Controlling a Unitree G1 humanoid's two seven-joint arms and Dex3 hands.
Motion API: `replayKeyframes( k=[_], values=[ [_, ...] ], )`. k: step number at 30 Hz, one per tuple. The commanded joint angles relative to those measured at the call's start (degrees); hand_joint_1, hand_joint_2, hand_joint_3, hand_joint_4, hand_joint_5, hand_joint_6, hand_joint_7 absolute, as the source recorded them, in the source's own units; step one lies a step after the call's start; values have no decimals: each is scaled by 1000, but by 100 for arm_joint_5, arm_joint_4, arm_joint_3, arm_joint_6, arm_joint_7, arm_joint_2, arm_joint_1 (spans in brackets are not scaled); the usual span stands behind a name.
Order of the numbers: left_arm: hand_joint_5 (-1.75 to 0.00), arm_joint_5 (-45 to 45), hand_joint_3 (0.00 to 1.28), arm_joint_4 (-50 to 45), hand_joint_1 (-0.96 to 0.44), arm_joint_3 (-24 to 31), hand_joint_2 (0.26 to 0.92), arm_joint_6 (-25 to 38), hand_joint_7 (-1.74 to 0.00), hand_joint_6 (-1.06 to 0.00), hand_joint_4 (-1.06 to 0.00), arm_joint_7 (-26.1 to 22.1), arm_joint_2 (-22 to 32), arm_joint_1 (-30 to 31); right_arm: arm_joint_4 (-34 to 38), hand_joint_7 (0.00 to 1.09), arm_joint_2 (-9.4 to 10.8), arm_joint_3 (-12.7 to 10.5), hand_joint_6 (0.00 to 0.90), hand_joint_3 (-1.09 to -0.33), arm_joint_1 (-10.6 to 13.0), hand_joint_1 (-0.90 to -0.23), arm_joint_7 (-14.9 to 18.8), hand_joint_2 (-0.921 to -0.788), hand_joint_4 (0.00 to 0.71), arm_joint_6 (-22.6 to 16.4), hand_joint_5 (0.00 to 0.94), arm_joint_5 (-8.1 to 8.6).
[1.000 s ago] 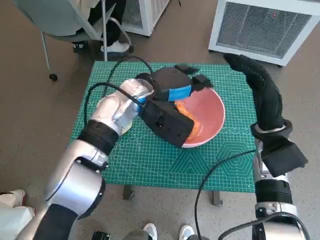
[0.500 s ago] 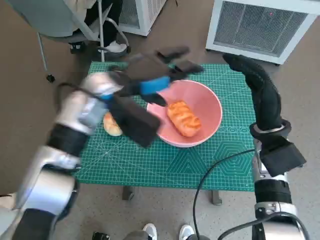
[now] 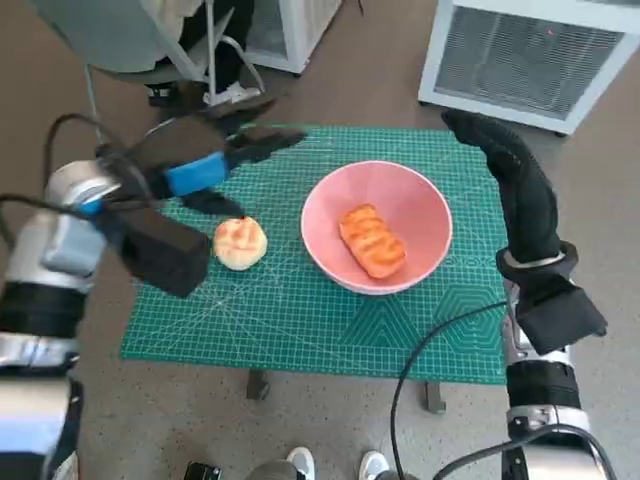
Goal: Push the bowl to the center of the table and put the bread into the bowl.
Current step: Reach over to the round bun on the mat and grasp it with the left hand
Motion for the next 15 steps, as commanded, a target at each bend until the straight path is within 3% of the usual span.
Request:
replayKeyframes(
  k=[1,15],
  values=[
    [0,136,0,157,-302,-35,811,328,-46,-242,-68,-110,90,138,107,612,33,16,-1,-785,100,-692,21,-921,271,82,18,-1],
    [0,484,0,422,-313,-222,804,945,-12,-197,-24,51,-117,207,79,622,41,18,-1,-790,69,-685,58,-921,285,123,25,34]
  ],
)
